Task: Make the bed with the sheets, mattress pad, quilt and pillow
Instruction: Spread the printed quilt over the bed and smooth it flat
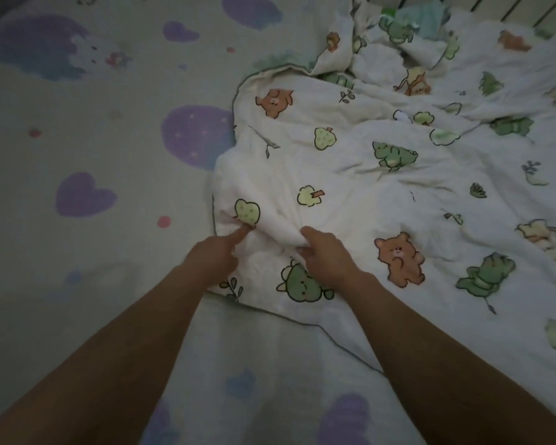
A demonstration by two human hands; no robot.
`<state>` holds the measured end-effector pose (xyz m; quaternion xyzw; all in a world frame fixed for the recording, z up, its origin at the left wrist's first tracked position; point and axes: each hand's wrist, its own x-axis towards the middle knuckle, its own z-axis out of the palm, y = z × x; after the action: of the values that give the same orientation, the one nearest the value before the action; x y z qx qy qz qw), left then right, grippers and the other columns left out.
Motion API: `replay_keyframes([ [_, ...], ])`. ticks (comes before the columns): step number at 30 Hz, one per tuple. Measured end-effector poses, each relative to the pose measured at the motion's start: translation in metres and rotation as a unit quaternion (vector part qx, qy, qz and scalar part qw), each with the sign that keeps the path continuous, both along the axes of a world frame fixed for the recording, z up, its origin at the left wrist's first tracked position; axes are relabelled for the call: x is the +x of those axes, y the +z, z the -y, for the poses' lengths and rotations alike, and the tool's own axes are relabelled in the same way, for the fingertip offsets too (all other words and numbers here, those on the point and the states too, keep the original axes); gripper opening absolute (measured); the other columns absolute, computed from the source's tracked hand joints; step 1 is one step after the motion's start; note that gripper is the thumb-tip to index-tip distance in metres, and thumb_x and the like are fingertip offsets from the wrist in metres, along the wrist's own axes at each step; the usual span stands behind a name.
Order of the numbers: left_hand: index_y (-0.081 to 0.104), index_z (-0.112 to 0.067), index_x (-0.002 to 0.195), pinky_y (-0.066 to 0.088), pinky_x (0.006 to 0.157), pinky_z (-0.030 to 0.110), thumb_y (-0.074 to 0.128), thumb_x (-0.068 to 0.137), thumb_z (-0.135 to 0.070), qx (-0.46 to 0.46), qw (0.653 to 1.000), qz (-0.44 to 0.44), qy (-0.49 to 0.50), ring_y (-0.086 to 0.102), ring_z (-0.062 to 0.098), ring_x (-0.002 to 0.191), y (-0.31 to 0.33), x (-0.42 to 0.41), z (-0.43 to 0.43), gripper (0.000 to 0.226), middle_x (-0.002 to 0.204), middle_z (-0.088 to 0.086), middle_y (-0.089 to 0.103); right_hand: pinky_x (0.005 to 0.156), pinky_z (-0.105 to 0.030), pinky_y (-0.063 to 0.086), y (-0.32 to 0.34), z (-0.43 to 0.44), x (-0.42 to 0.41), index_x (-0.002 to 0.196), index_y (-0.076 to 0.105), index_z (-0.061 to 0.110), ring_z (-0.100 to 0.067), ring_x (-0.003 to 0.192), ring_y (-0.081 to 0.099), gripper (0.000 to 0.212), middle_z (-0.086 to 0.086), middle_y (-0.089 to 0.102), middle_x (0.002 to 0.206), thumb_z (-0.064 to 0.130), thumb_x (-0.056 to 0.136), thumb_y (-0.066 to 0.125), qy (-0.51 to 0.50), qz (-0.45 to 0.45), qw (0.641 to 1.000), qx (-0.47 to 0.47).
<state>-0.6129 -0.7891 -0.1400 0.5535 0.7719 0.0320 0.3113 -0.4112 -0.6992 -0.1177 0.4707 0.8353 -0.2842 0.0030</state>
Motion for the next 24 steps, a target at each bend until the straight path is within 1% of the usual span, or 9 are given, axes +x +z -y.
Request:
replay_keyframes([
  [2,0.016,-0.051,0.144,0.045,0.075,0.028,0.047,0.087,-0.018,-0.010,1.000,-0.011,-0.014,0.059,0.027,0.100,0.013,-0.006,0.032,0.072,0.123,0.012,0.058,0.079,-0.037,0.048,0.011,0.023,0.000,0.107,0.057,0.006,-0.031,0.097,0.059,0.018,-0.017,0.064,0.106,0.015,0.093,0.052,0.019,-0.012,0.999,-0.032],
  [5,0.028,-0.052,0.140,0.044,0.087,0.029,0.050,0.084,-0.023,-0.061,0.997,-0.037,-0.027,0.053,0.024,0.116,0.039,-0.018,0.085,0.067,0.138,0.004,0.050,0.087,-0.033,0.044,0.028,0.058,-0.001,0.115,0.059,0.008,-0.028,0.106,0.057,0.023,-0.014,0.062,0.116,0.016,0.094,0.053,0.044,-0.005,0.996,-0.082],
  [8,0.037,-0.053,0.135,0.044,0.083,0.028,0.051,0.080,-0.025,-0.110,0.992,-0.054,-0.042,0.055,0.022,0.113,0.064,-0.026,0.137,0.063,0.132,0.000,0.054,0.088,-0.031,0.041,0.043,0.095,-0.002,0.115,0.059,0.006,-0.027,0.109,0.055,0.024,-0.014,0.060,0.120,0.017,0.094,0.054,0.089,0.010,0.988,-0.123],
  [11,0.043,-0.053,0.131,0.045,0.085,0.028,0.051,0.078,-0.024,-0.169,0.983,-0.064,-0.031,0.056,0.021,0.110,0.077,-0.025,0.190,0.061,0.129,0.000,0.056,0.081,-0.029,0.039,0.047,0.137,-0.001,0.108,0.061,0.007,-0.026,0.105,0.055,0.018,-0.014,0.061,0.115,0.017,0.094,0.054,0.130,0.020,0.976,-0.171],
  [13,0.050,-0.049,0.128,0.045,0.087,0.027,0.050,0.080,-0.025,-0.195,0.979,-0.061,-0.020,0.056,0.019,0.110,0.075,-0.023,0.229,0.054,0.128,-0.001,0.057,0.079,-0.029,0.040,0.044,0.167,-0.001,0.102,0.062,0.008,-0.025,0.101,0.056,0.013,-0.013,0.062,0.110,0.017,0.094,0.055,0.161,0.027,0.966,-0.202],
  [17,0.061,-0.036,0.119,0.043,0.087,0.026,0.046,0.086,-0.031,-0.237,0.969,-0.069,-0.018,0.056,0.019,0.113,0.061,-0.008,0.305,0.037,0.127,-0.002,0.059,0.085,-0.034,0.042,0.032,0.226,0.003,0.103,0.062,0.006,-0.025,0.103,0.056,0.016,-0.013,0.062,0.111,0.017,0.092,0.056,0.223,0.045,0.945,-0.236],
  [19,0.060,-0.032,0.117,0.045,0.095,0.032,0.044,0.084,-0.032,-0.263,0.962,-0.069,-0.004,0.054,0.020,0.116,0.048,0.003,0.341,0.037,0.129,-0.002,0.057,0.081,-0.031,0.040,0.022,0.254,0.008,0.104,0.062,0.006,-0.025,0.104,0.056,0.018,-0.013,0.062,0.112,0.018,0.092,0.056,0.245,0.061,0.934,-0.251],
  [21,0.054,-0.034,0.125,0.043,0.099,0.036,0.043,0.083,-0.032,-0.293,0.954,-0.066,0.010,0.052,0.021,0.120,0.039,0.016,0.371,0.043,0.134,-0.002,0.053,0.078,-0.027,0.034,0.010,0.280,0.014,0.109,0.061,0.007,-0.024,0.108,0.054,0.021,-0.012,0.060,0.116,0.020,0.093,0.056,0.271,0.079,0.924,-0.256],
  [24,0.032,-0.043,0.142,0.039,0.099,0.031,0.042,0.086,-0.031,-0.350,0.936,-0.037,0.012,0.046,0.021,0.126,0.028,0.039,0.408,0.057,0.145,0.000,0.041,0.079,-0.027,0.032,-0.009,0.308,0.024,0.114,0.058,0.009,-0.026,0.110,0.052,0.026,-0.012,0.058,0.121,0.025,0.094,0.056,0.280,0.104,0.918,-0.261],
])
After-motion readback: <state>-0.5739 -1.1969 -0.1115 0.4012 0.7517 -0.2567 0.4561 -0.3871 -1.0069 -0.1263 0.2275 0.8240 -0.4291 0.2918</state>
